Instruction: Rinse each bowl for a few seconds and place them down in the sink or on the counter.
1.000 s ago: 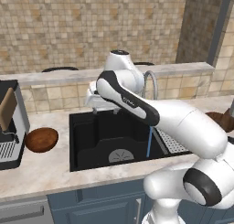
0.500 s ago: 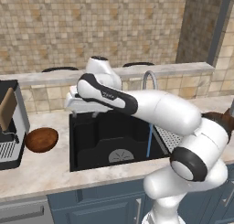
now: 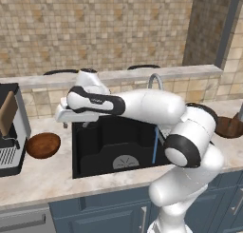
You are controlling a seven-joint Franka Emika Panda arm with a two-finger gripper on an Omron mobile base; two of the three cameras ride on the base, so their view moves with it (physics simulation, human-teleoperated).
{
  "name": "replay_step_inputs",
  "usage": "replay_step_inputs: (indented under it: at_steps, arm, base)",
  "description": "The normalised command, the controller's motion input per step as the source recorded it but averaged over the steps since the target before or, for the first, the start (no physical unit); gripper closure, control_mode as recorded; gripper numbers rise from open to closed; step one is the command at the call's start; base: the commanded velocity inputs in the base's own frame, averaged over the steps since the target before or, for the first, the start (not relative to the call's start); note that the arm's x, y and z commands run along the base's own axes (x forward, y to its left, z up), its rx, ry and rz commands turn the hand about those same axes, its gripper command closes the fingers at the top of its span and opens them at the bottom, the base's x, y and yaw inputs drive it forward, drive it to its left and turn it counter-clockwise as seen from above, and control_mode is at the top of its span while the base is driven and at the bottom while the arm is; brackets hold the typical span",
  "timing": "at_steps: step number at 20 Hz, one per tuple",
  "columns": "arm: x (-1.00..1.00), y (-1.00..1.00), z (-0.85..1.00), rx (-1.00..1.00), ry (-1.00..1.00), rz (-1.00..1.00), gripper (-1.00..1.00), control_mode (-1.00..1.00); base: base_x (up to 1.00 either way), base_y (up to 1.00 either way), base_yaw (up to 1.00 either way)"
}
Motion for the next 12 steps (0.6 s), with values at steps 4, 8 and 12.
replay_step_inputs:
  at_steps: [4, 8, 12]
  arm:
    - [0.23, 0.28, -0.39, 0.0, 0.0, 0.08, -1.0, -1.0]
    - [0.04, 0.3, -0.4, 0.0, 0.0, 0.08, -1.0, -1.0]
    - [0.04, 0.28, -0.4, 0.0, 0.0, 0.05, -1.0, -1.0]
  base:
    - [0.0, 0.0, 0.0]
    - [0.0, 0.0, 0.0]
    - [0.0, 0.0, 0.0]
